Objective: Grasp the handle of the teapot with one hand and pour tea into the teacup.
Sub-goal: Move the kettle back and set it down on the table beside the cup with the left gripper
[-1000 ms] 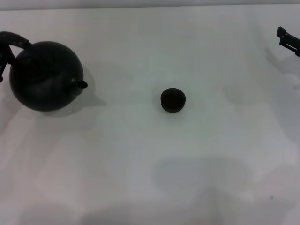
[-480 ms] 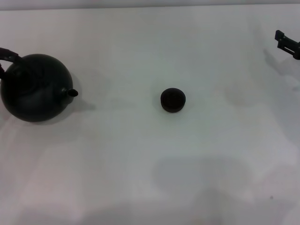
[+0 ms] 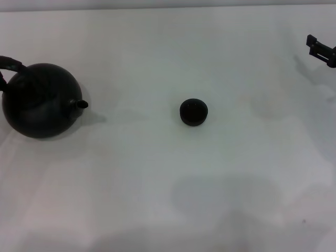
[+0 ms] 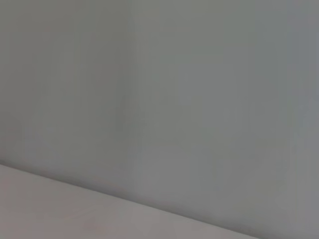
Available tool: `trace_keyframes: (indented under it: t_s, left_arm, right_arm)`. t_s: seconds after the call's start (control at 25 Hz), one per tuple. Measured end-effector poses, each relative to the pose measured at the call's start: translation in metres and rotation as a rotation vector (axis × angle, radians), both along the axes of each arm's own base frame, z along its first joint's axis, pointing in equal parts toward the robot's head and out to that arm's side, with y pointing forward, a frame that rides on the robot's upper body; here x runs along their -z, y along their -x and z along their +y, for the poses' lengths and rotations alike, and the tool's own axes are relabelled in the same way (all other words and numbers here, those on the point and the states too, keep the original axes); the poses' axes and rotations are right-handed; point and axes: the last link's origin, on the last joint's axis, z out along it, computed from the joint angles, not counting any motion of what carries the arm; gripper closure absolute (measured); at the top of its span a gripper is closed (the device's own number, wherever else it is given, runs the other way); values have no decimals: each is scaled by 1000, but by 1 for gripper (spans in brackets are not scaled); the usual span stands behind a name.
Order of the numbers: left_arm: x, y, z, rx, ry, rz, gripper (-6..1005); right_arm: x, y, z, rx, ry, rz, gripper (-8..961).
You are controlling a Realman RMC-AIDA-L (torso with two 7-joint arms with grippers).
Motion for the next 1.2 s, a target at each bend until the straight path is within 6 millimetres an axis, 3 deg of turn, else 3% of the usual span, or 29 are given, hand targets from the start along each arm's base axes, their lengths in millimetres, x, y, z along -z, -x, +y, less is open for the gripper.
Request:
trace_keyframes:
  t_s: [0.64, 0.88, 1.2]
  left_arm:
    - [6, 4, 1, -48, 14, -36, 898]
    - [5, 3, 1, -44, 16, -38, 821]
    - [5, 2, 3, -35, 20, -38, 807]
  right_arm:
    - [1, -1, 0, 3, 1, 1, 85]
    - [2, -2, -2, 8, 4, 3, 84]
    - [2, -1, -2, 6, 3, 7, 84]
